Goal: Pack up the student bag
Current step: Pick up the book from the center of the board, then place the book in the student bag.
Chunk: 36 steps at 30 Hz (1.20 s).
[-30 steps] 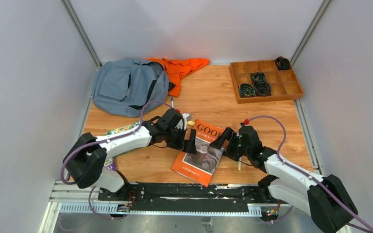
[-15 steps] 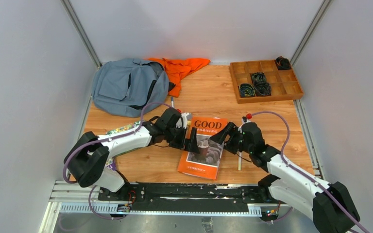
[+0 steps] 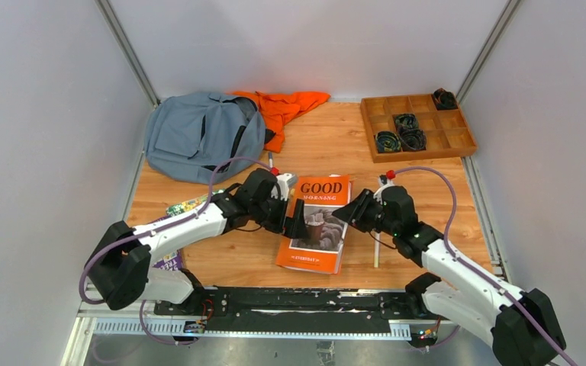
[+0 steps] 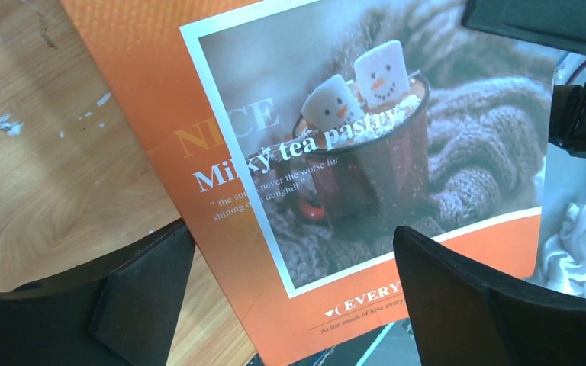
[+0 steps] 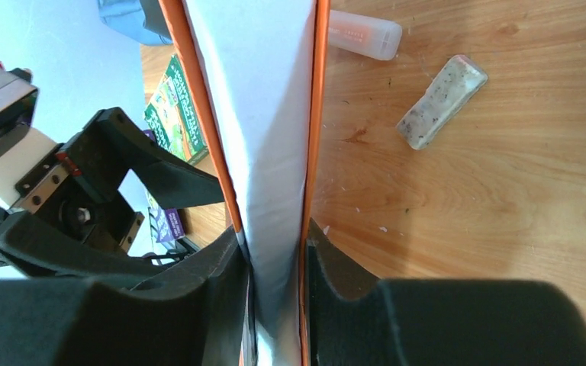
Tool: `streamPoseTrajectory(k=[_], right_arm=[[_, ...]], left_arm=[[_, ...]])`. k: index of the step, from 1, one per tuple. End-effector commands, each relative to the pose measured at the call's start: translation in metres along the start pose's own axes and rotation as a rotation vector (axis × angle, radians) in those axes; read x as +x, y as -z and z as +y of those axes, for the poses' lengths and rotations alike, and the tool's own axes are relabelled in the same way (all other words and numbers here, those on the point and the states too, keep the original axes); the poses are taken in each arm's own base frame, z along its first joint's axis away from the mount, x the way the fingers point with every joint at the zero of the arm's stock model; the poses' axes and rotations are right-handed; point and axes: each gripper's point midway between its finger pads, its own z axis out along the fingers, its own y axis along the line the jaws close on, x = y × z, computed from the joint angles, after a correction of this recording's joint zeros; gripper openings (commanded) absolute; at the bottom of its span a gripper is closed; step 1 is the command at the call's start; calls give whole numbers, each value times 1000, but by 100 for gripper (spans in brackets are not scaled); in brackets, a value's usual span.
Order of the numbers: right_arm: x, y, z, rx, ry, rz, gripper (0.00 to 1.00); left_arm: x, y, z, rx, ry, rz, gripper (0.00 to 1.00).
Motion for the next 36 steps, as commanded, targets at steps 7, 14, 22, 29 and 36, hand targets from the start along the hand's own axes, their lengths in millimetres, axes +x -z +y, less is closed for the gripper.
streamPoseTrajectory(k=[7,14,22,29,36], right_arm=[[-1,-8,28,-94,148,74,20],[-51,11,66,-251,298,103,9],[-61,40,133,-592,387,217,10],[-60,58,160,-741,399,225,6],[-50,60,165,-838,346,283,6]], left_arm=[[-60,46,13,-141,-189,-156,100],[-94,111,7,-91,-160,-297,100],[-99,136,-27,156,-96,-317,100],[-92,131,-34,285,-72,-288,100],[-97,128,-56,497,18,-339,98]])
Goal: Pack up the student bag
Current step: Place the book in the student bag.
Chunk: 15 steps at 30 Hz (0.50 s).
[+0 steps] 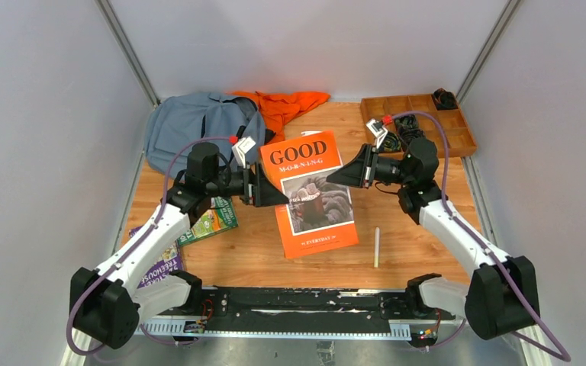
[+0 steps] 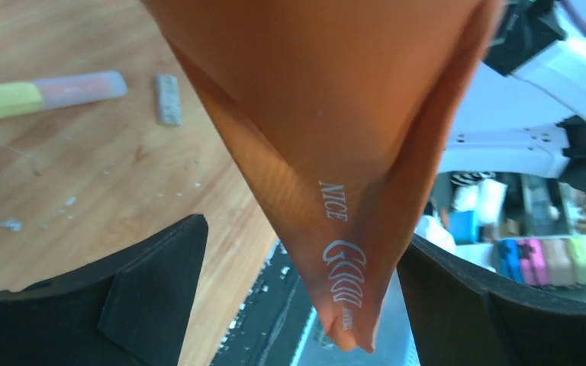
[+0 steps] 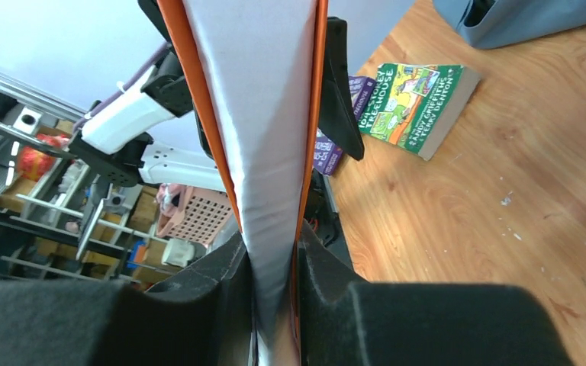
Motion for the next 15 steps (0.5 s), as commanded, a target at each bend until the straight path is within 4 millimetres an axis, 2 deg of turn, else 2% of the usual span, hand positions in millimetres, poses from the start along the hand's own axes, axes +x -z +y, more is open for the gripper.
streamPoseTrajectory(k=[1,6,8,10,11,12,13,14,15], right_arm=[[5,-3,21,-138,-4,27,6],[11,-12,10,-141,-64,41,10],[9,-15,2,-121,-94,33,14],[7,-17,-6,-96,-123,29,20],[7,-18,-10,-81,-135,27,24],[7,-18,-14,-61,-147,23,38],[7,-18,-19,-32,-166,18,47],[4,-18,-24,6,-188,2,66],[2,-15,-26,39,-193,-17,76]], left_arm=[[-16,-2,-30,184,36,-58,96],[-27,-2,-36,199,44,-93,76],[-33,-1,-40,207,39,-115,60],[-39,-2,-39,196,53,-142,37],[-43,-2,-38,185,63,-162,29],[-48,-4,-36,172,82,-180,22],[-54,-6,-33,162,102,-200,16],[-64,-7,-36,167,113,-221,13],[-71,-10,-36,170,128,-228,12]])
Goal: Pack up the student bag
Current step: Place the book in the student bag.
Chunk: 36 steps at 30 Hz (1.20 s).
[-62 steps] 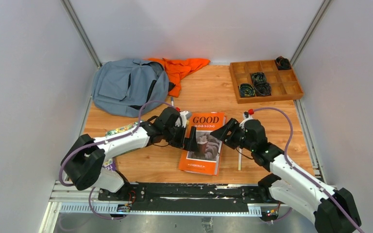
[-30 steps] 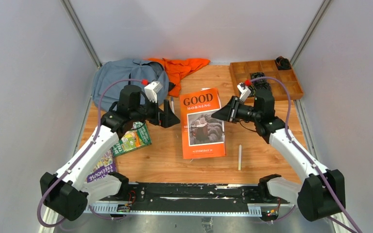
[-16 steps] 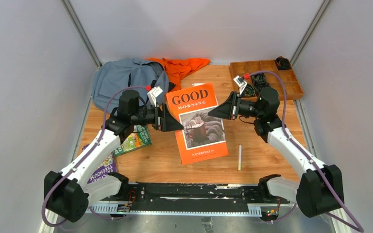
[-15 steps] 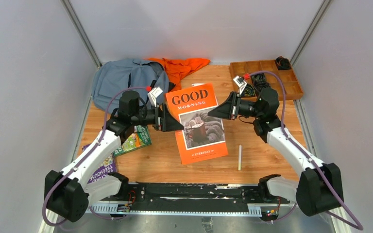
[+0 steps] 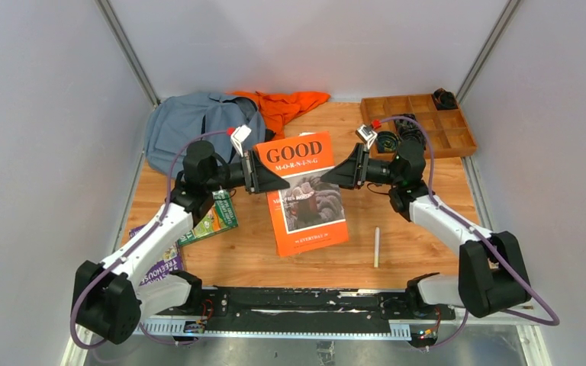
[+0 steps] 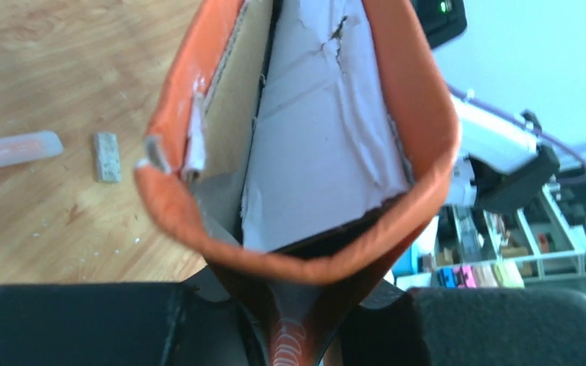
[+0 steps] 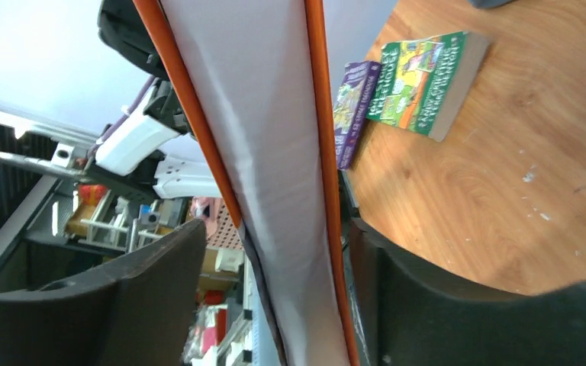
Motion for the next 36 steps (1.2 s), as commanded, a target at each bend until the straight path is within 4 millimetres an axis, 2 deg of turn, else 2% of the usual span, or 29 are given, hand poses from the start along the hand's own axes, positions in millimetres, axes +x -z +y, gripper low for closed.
streamPoseTrajectory(k=[1,4,7,10,12,16,21,27,36], right_arm=[[-11,5,-2,100,-19,-67,82],[-23,29,-5,216,-11,-184,90],[-33,65,-5,345,-2,-343,92],[-31,90,-2,413,12,-482,94],[-27,95,4,390,15,-536,94],[-17,97,12,216,-11,-651,95],[-9,87,19,129,31,-665,95],[-22,62,39,52,108,-631,98],[-54,35,60,-50,190,-593,100]], left_arm=[[-48,-12,-13,13,7,-128,11],[-71,-18,-19,20,-3,-152,10],[-96,-22,-28,26,-16,-190,10],[-122,-25,-39,33,-26,-246,9],[-138,-25,-45,38,-28,-294,7],[-162,-26,-60,99,-13,-383,6],[-172,-26,-66,220,66,-449,6],[-171,-25,-65,348,125,-470,2],[-166,-24,-65,315,101,-461,1]])
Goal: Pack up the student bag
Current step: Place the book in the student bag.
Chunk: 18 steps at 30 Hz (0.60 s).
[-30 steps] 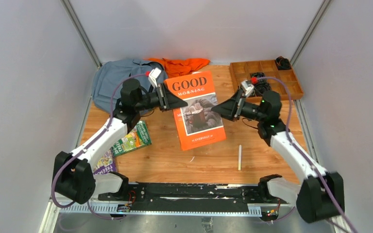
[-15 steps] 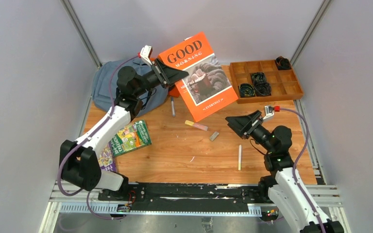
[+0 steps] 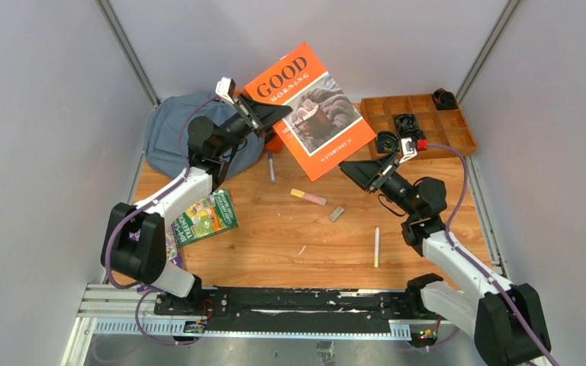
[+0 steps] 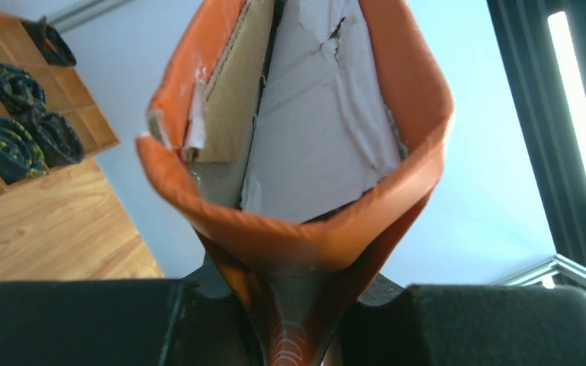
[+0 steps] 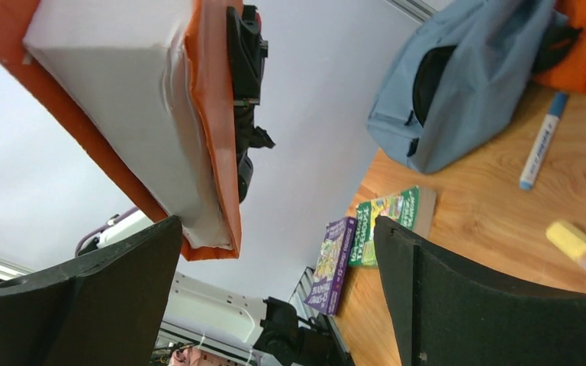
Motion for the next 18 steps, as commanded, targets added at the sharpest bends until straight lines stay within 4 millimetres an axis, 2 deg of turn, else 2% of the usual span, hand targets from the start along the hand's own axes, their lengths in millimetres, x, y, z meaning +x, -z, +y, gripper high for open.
streamPoseTrajectory(k=[1,3,5,8,12,18], right_arm=[[-17,-19,49,-176,93,-32,100],[-21,-26,53,-199,95,-38,99],[-25,-31,66,-260,102,-37,97],[-21,-36,74,-306,100,5,97],[-14,-31,67,-295,88,21,99],[-8,-21,82,-337,128,48,100]], left_arm=[[2,4,-36,88,-81,1,1],[3,6,-36,85,-85,3,1],[4,7,-35,81,-90,7,1],[3,7,-32,68,-91,3,1],[-1,6,-34,71,-95,0,1],[-8,8,-28,51,-89,-14,0]])
